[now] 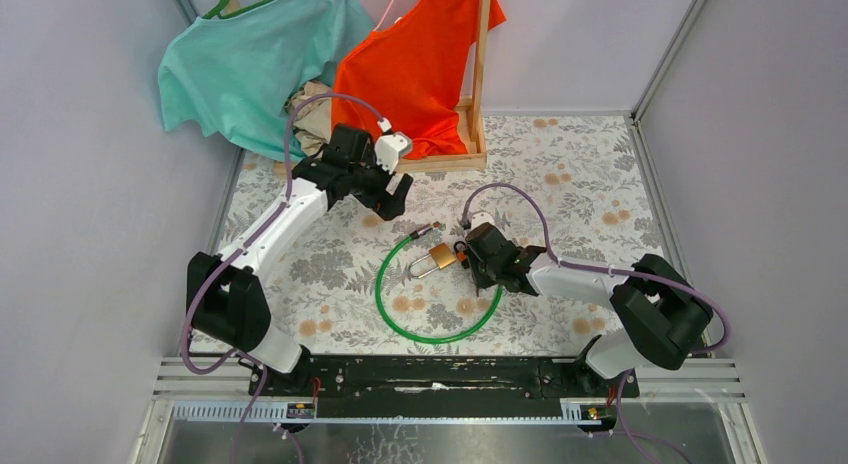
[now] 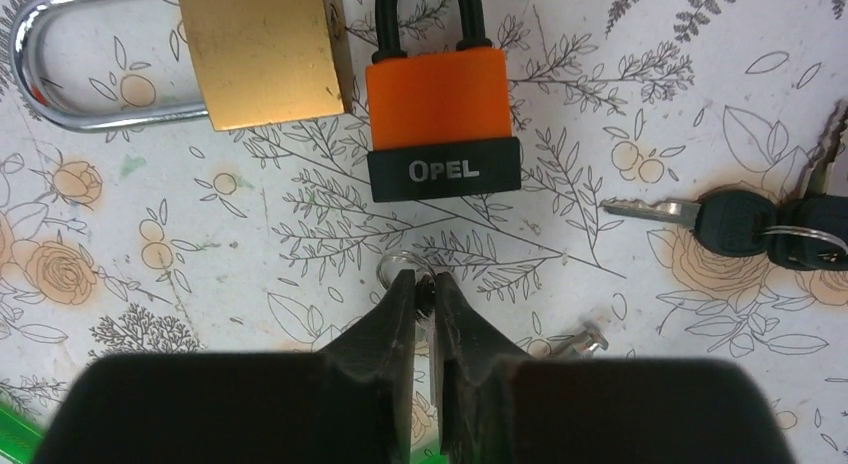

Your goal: Unlock with the key

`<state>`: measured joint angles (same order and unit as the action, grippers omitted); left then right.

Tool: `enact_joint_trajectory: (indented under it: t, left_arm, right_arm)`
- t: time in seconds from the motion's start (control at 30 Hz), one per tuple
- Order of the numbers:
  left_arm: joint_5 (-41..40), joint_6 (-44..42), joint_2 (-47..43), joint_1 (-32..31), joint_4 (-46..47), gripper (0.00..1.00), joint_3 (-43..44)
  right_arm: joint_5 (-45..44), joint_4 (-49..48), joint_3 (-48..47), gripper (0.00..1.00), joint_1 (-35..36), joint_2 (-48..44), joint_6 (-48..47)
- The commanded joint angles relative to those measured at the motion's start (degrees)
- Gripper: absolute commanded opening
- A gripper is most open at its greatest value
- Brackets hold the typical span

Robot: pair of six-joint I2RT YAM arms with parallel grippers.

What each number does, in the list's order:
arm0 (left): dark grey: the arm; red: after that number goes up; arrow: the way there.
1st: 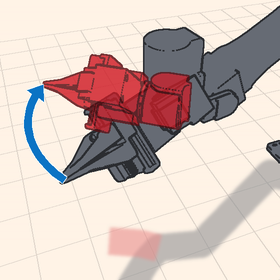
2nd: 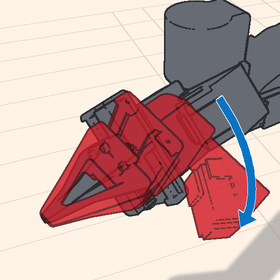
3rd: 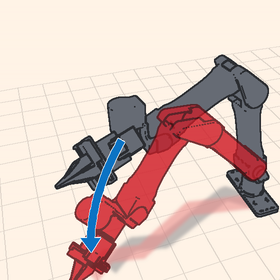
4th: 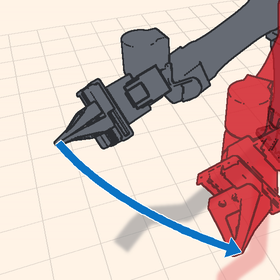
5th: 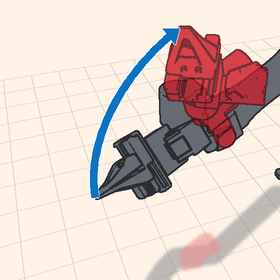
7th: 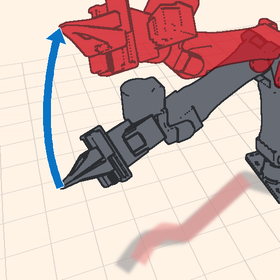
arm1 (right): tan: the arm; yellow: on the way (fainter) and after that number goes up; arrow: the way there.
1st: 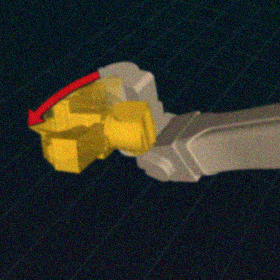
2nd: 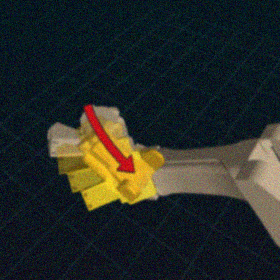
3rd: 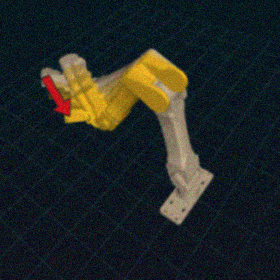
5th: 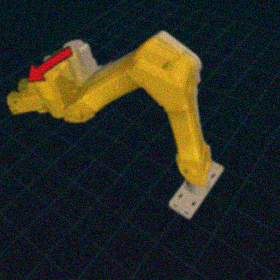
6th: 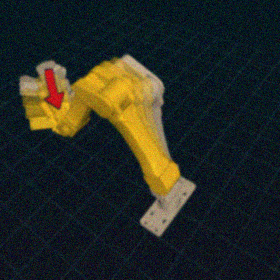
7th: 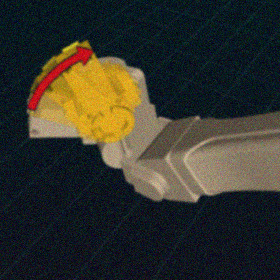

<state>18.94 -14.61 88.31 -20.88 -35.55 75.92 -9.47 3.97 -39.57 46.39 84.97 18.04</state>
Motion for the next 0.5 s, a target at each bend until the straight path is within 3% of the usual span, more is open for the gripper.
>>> enact_joint_trajectory:
  t: [0.0,0.1,0.23,0.47]
  left_arm:
    - [2.03,0.19,-0.26,0.41,-1.29,0.97,0.53]
    - [3.3,-0.26,-0.09,0.41,-2.12,0.96,0.46]
    - [7.37,-1.6,0.63,0.45,-4.48,0.92,1.31]
    - [31.55,-5.91,0.25,1.02,-9.26,0.83,-1.03]
  right_arm:
    - [3.49,1.27,-1.49,0.09,0.54,1.85,-0.57]
    - [5.2,1.14,-1.9,0.0,0.53,1.67,-0.45]
    - [10.14,0.56,-2.27,0.0,0.37,0.38,0.1]
    - [25.72,-1.77,-2.89,0.0,-3.2,-1.04,4.62]
